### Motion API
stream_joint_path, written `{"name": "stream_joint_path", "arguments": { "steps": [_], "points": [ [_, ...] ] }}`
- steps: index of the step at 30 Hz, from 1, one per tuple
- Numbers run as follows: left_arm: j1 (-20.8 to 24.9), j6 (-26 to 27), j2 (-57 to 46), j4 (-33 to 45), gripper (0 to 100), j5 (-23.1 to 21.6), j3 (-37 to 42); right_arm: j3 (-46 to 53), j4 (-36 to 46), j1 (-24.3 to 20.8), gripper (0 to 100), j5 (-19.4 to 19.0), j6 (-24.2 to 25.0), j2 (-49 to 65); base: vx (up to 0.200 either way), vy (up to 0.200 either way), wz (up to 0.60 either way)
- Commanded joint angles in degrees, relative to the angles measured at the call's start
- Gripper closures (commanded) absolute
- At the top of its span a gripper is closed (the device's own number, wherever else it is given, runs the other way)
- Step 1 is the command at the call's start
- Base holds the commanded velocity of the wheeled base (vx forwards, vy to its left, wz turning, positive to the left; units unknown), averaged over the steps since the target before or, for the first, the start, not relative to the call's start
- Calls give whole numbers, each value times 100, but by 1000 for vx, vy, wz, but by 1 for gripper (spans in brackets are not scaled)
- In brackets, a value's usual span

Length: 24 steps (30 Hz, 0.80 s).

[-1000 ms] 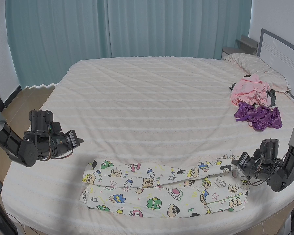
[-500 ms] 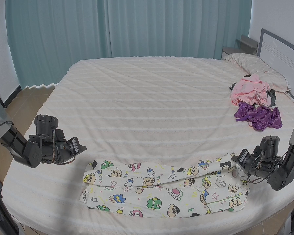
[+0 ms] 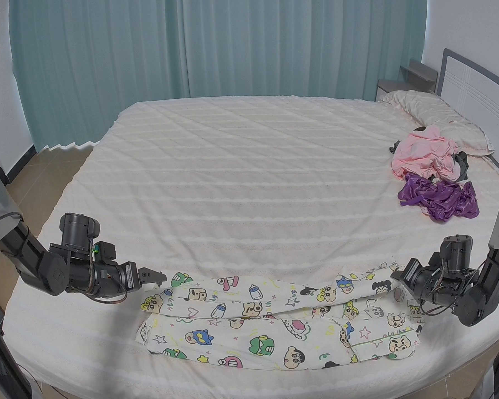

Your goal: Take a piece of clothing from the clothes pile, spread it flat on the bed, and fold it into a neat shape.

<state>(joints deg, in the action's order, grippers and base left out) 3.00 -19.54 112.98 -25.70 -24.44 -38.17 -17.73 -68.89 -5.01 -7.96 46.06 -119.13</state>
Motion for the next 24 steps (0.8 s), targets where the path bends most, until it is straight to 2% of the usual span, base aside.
{"name": "stream_joint_path", "arguments": {
  "steps": [1,4,14,15,22,24],
  "points": [
    [78,240,128,3,0,-26,38,6,-2,-9,100,-4,0,-32,0,0,0],
    [87,398,295,3,0,-17,29,6,-2,-35,100,-4,0,-32,0,0,0],
    [342,407,462,-5,0,-34,-50,6,-2,-44,100,-4,9,-76,0,0,0],
    [368,398,479,-5,100,-34,-59,6,-2,-44,100,-13,9,-76,0,0,0],
    [368,398,505,3,100,45,-68,6,-2,-44,100,-4,9,-84,0,0,0],
    [351,407,488,3,100,229,-42,6,-2,-53,100,5,0,-111,0,0,0]
  ]
}}
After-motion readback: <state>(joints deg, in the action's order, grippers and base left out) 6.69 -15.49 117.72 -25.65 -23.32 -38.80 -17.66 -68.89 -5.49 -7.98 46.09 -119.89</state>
